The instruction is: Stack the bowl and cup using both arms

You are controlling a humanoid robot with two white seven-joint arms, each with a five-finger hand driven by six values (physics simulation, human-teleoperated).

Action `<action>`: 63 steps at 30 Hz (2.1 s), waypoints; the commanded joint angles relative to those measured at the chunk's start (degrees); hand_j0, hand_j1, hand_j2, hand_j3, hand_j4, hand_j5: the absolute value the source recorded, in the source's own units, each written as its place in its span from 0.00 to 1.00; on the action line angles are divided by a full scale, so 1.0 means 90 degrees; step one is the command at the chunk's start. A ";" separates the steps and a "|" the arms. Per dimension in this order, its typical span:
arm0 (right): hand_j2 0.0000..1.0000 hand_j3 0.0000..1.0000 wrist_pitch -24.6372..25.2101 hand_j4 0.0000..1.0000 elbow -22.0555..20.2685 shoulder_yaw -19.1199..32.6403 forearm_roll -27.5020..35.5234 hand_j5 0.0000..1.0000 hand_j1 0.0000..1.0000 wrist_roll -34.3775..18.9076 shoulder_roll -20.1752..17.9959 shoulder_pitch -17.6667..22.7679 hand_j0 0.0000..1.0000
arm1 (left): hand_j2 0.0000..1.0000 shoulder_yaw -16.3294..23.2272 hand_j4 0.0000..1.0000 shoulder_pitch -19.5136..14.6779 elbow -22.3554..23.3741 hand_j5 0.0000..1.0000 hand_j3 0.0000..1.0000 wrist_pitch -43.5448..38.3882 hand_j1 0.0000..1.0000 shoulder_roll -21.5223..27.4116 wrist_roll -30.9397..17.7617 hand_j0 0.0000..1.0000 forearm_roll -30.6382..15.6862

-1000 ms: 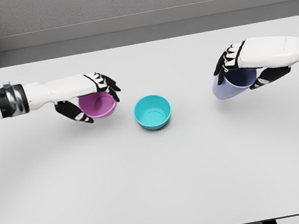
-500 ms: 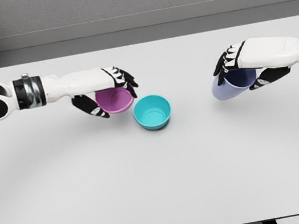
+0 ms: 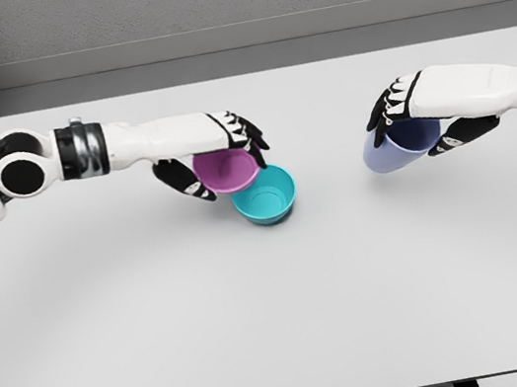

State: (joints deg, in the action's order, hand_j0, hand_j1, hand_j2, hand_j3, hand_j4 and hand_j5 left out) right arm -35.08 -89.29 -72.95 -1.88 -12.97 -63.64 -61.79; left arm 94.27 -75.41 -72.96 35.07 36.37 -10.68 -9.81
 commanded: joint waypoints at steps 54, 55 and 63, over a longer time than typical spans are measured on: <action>0.62 0.62 0.0009 0.62 -0.0020 0.0001 0.0131 0.62 0.62 0.0035 0.0499 -0.0215 0.62 | 0.76 0.0131 0.76 0.0000 0.0323 0.76 0.76 -0.0008 0.76 -0.0731 -0.0191 0.76 -0.0033; 0.62 0.62 0.0009 0.62 -0.0020 0.0001 0.0131 0.62 0.62 0.0035 0.0499 -0.0215 0.62 | 0.79 0.0131 0.79 0.0000 0.0323 0.79 0.79 -0.0008 0.79 -0.0731 -0.0191 0.79 -0.0033; 0.63 0.63 0.0009 0.63 -0.0020 -0.0019 0.0131 0.63 0.63 0.0035 0.0557 -0.0254 0.63 | 1.00 0.0219 1.00 0.0000 0.0382 1.00 1.00 -0.0008 1.00 -0.0731 -0.0191 1.00 -0.0033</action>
State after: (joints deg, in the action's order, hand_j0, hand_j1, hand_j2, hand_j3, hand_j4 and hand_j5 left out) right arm -35.08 -89.46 -73.19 -1.13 -12.70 -58.80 -64.07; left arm 96.22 -75.41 -69.62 35.06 29.83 -12.42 -9.72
